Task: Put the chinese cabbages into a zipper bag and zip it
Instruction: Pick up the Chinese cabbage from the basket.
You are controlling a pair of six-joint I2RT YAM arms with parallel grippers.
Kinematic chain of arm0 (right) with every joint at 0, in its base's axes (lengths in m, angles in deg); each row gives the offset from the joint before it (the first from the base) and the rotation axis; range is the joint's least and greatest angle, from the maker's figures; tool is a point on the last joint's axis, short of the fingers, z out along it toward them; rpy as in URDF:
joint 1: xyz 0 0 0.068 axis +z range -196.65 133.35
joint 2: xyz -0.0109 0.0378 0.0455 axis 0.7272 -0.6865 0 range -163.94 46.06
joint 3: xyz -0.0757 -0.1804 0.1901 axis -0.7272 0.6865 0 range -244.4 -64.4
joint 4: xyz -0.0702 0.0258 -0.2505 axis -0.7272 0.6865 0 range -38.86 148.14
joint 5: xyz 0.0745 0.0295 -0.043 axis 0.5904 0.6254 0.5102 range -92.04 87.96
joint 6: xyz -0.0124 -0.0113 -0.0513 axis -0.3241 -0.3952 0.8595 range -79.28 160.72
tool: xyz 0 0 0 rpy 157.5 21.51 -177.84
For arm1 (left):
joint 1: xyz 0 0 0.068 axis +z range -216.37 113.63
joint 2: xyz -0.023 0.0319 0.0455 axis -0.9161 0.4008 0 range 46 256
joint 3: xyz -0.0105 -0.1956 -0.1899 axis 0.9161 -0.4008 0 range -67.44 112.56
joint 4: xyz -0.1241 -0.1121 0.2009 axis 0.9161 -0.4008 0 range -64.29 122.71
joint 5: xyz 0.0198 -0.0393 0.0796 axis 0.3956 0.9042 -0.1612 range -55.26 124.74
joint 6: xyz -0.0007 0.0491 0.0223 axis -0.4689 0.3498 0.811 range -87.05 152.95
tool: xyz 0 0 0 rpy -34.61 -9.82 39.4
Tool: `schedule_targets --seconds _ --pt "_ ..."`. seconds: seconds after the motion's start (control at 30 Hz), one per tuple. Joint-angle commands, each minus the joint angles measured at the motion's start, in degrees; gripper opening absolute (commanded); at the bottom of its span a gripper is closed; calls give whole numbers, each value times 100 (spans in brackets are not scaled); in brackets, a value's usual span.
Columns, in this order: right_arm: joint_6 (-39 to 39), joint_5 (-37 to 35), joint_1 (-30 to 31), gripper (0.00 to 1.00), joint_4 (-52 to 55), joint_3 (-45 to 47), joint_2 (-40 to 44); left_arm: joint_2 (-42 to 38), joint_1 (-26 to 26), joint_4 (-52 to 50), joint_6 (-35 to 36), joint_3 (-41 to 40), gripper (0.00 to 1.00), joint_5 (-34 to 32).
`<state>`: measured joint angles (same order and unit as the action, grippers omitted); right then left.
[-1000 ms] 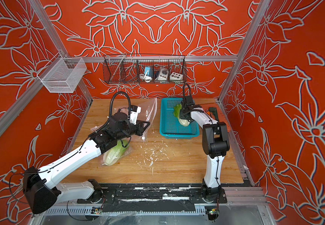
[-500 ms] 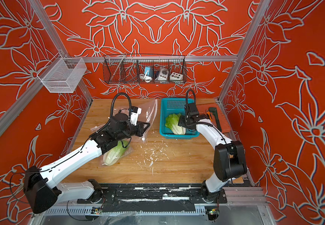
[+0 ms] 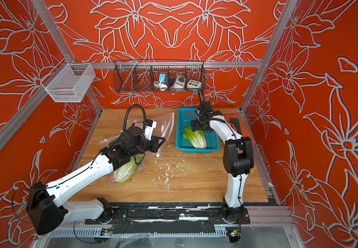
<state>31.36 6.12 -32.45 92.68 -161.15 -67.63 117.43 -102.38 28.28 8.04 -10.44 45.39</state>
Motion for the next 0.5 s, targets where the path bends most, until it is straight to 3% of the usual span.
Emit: schedule_targets --seconds 0.0,0.1,0.2,0.3,0.4,0.47 --pt "472 335 17 91 500 -365 -318 -9 21 71 24 -12 0 106" --pt "375 370 109 86 507 -482 -642 45 20 109 -8 -11 0 149" --pt "228 376 120 71 492 -610 -858 47 21 109 -22 3 0 199" --pt "57 302 111 52 317 -543 -657 28 27 56 37 13 0 126" --pt "-302 460 104 21 -765 264 284 109 48 47 61 46 0 91" --pt "-542 591 102 10 -1604 922 982 215 49 48 81 119 0 32"
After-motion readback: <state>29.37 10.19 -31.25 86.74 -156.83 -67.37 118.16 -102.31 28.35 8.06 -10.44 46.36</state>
